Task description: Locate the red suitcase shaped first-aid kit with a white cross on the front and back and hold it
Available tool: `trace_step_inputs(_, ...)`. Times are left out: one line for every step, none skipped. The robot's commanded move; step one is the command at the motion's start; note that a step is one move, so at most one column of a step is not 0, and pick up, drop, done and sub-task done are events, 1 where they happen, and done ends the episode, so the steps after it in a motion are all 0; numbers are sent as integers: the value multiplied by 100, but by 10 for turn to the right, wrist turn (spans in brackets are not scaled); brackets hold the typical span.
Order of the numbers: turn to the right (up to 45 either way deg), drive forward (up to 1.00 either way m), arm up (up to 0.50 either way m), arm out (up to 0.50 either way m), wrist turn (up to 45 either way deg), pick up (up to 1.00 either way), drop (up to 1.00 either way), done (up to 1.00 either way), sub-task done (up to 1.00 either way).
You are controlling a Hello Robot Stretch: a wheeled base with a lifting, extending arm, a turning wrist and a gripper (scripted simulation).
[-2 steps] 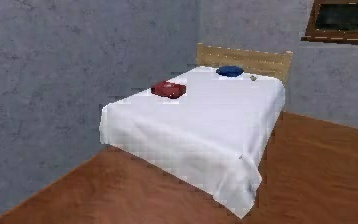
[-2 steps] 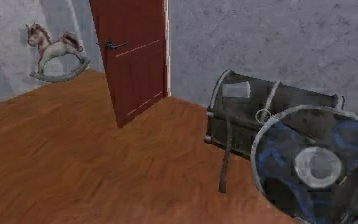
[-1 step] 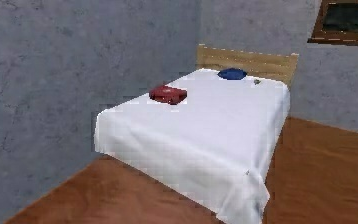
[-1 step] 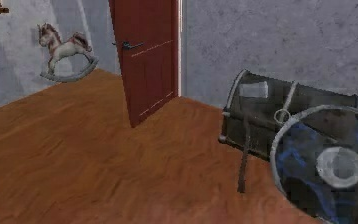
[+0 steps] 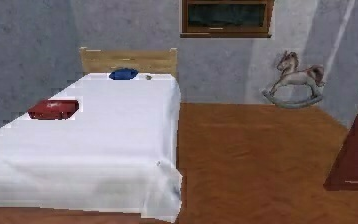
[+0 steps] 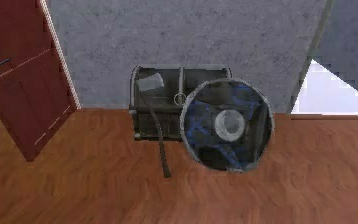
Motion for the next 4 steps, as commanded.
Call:
trace_step_inputs(0, 15, 0, 0, 0, 0, 0, 0, 0)
trace_step_inputs(-450, 0, 0, 0, 0, 0, 0, 0, 0)
trace_step_inputs(-180, 0, 0, 0, 0, 0, 0, 0, 0)
trace_step_inputs(0, 85, 0, 0, 0, 0, 0, 0, 0)
